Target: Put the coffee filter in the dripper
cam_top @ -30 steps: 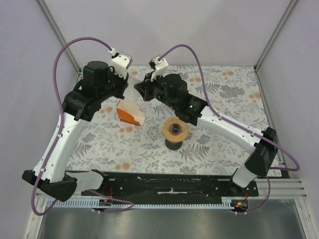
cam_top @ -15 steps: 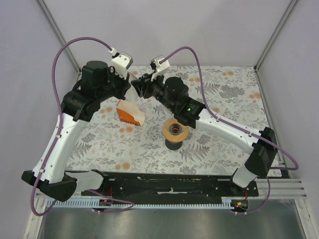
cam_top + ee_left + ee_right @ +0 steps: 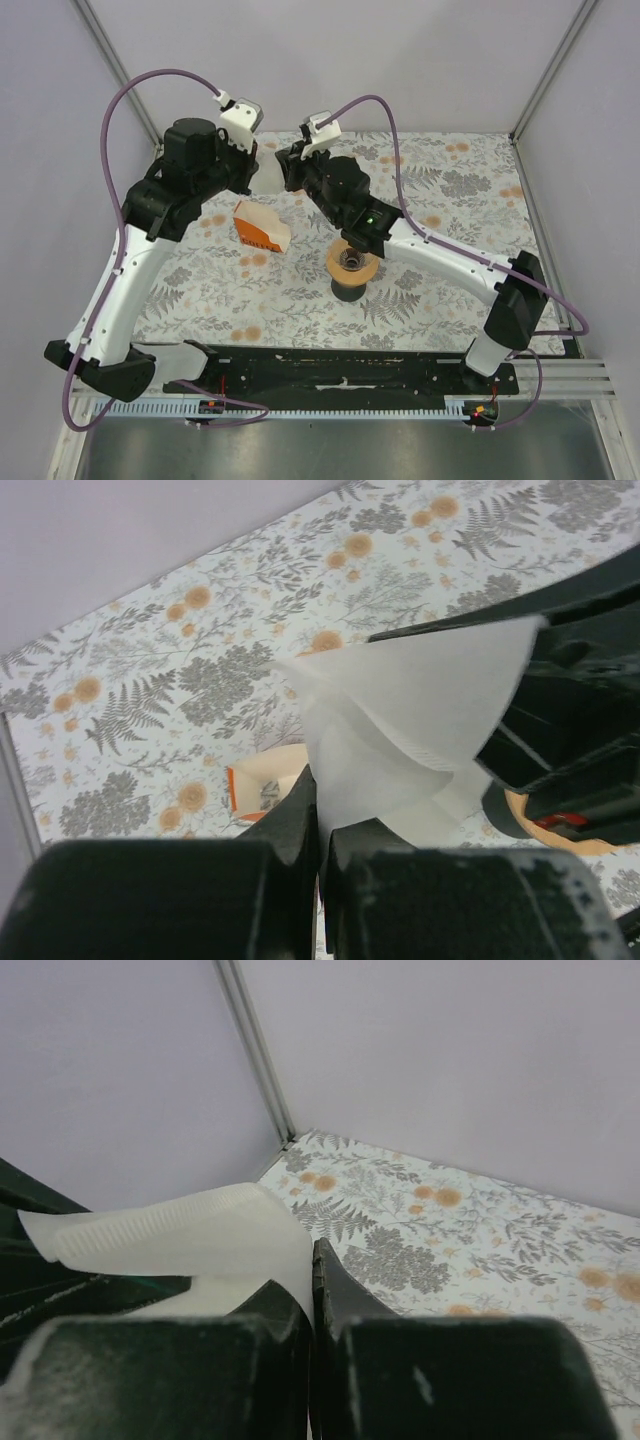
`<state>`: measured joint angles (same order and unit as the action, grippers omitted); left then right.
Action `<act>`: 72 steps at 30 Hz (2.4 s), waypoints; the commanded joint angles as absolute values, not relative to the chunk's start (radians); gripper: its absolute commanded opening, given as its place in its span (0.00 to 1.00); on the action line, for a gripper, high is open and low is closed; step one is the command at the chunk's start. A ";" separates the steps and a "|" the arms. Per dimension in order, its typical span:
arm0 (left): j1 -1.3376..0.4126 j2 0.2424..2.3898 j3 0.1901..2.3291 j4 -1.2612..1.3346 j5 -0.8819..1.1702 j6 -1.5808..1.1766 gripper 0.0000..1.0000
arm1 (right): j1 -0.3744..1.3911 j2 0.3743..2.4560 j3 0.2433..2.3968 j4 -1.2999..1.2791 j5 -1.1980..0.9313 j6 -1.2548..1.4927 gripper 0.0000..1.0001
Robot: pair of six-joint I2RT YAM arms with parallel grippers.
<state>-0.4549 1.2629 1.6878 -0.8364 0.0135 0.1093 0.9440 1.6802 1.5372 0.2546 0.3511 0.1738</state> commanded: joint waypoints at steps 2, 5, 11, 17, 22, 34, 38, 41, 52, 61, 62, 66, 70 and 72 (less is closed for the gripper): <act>-0.457 1.261 1.733 -0.819 -0.150 0.147 0.02 | 0.937 1.606 1.499 0.308 0.523 0.088 0.00; -0.457 1.264 1.730 -0.813 -0.170 0.166 0.02 | 0.939 1.611 1.512 0.282 0.549 0.064 0.00; -0.457 1.261 1.723 -0.801 -0.184 0.189 0.04 | 0.943 1.623 1.526 0.247 0.565 0.035 0.00; -0.457 1.259 1.747 -0.824 -0.005 0.163 0.39 | 0.945 1.646 1.621 0.077 0.479 0.057 0.00; -0.457 1.261 1.804 -0.893 0.141 0.111 0.61 | 0.890 1.615 1.683 -0.164 0.306 0.126 0.00; -0.463 1.258 1.772 -0.904 0.477 0.021 0.84 | 0.785 1.485 1.716 -0.774 0.038 0.152 0.00; -0.472 1.296 1.730 -0.877 0.425 -0.028 0.74 | 0.785 1.456 1.700 -0.909 0.011 0.170 0.00; -0.482 1.322 1.694 -0.855 0.436 -0.073 0.71 | 0.787 1.433 1.668 -0.978 0.003 0.190 0.00; -0.548 1.390 1.580 -0.750 0.499 -0.164 0.73 | 0.790 1.485 1.588 -1.012 0.098 0.209 0.00; -0.580 1.425 1.474 -0.693 0.480 -0.196 0.72 | 0.792 1.519 1.557 -0.962 0.068 0.210 0.00; -0.583 1.434 1.468 -0.686 0.480 -0.201 0.70 | 0.792 1.519 1.554 -0.953 0.069 0.209 0.00; -0.588 1.454 1.468 -0.660 0.462 -0.190 0.58 | 0.790 1.531 1.549 -0.927 0.066 0.206 0.00; -0.592 1.462 1.462 -0.646 0.449 -0.175 0.50 | 0.790 1.539 1.536 -0.902 0.057 0.196 0.04; -0.594 1.465 1.453 -0.646 0.456 -0.176 0.43 | 0.792 1.537 1.529 -0.888 0.048 0.193 0.11</act>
